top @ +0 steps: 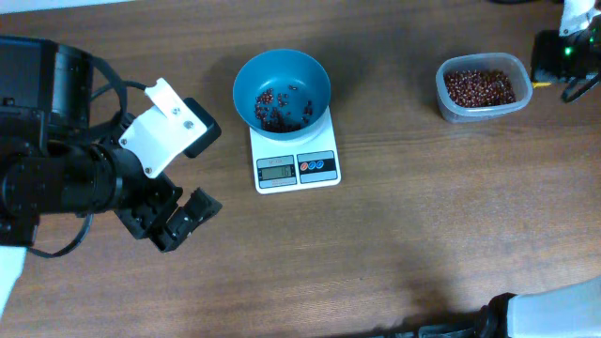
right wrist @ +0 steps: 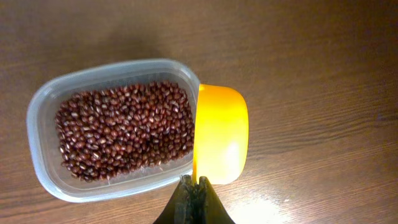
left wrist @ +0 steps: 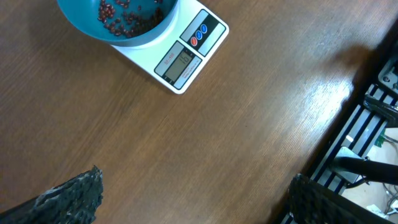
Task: Scoop item into bowl and weigh 50g on scale
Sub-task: 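Carry the empty scoop right back to the bean tub, then dip the yellow scoop into the red beans again with the right gripper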
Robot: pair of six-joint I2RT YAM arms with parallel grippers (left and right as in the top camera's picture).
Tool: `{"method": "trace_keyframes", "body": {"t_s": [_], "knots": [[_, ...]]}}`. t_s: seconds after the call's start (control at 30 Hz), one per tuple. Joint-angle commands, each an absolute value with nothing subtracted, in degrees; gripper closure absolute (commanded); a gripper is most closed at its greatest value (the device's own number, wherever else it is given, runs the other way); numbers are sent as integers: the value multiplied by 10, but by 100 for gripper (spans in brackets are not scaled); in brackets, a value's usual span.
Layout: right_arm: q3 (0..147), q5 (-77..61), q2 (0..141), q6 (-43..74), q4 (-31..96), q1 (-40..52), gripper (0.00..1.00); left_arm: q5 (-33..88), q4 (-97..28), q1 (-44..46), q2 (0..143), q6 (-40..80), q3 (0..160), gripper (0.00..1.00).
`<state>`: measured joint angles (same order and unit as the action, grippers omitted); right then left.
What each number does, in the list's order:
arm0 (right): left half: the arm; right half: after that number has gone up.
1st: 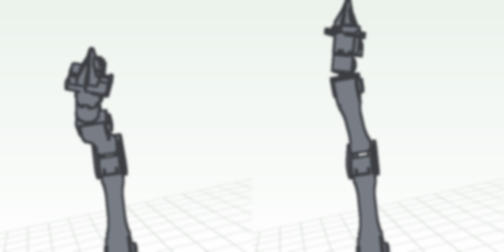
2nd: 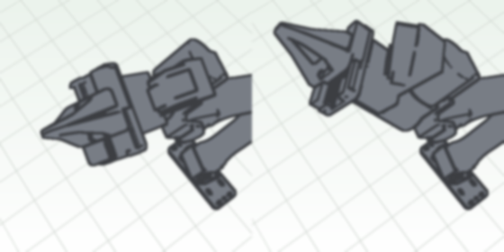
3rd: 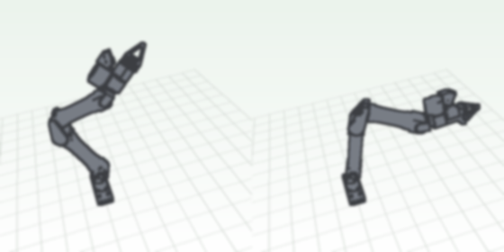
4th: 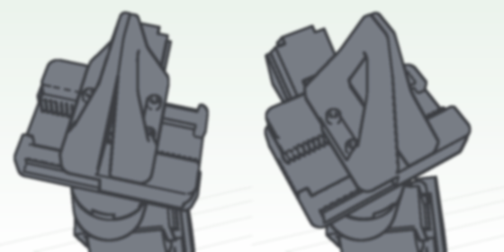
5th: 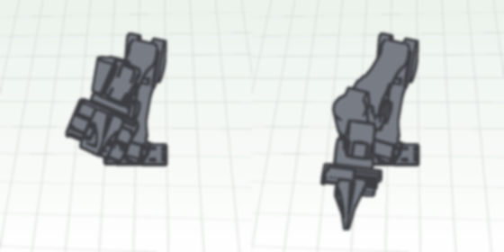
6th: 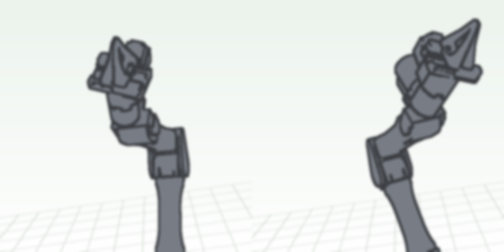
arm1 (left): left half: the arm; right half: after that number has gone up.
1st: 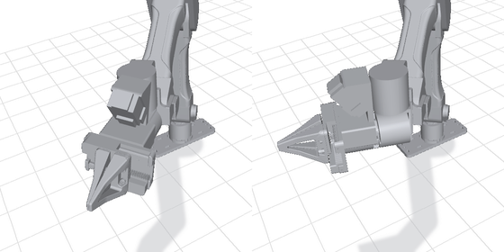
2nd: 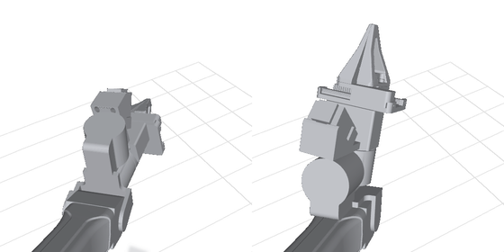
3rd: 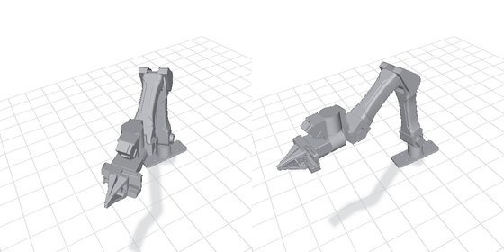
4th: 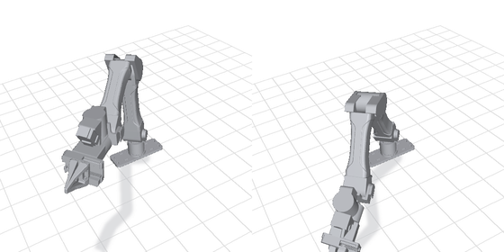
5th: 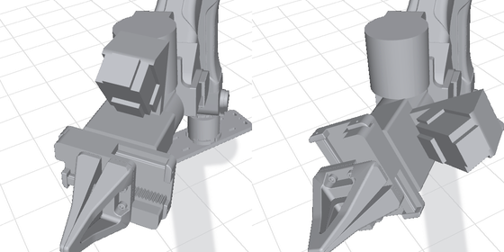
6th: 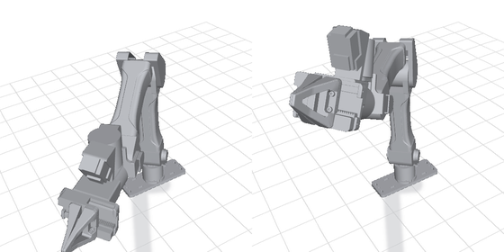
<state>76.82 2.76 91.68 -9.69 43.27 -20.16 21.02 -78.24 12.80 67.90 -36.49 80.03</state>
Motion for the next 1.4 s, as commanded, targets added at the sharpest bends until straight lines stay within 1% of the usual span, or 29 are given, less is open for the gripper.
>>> {"method": "trace_keyframes", "body": {"t_s": [0.0,0.13,0.4,0.6,1.2,1.37], "knots": [[760,17,934,-101,428,-203,96,212,-781,130,680,-378,799,1],[760,-66,940,-101,427,-203,96,212,-781,130,680,-378,799,1],[760,-101,980,-101,409,-202,96,212,-781,130,680,-378,799,1],[760,-101,988,-101,368,-202,96,212,-782,130,680,-378,799,1],[759,-99,990,-101,386,-202,96,212,-781,130,680,-378,799,1],[759,-99,1016,-101,386,-202,96,212,-781,130,680,-378,799,1]]}}
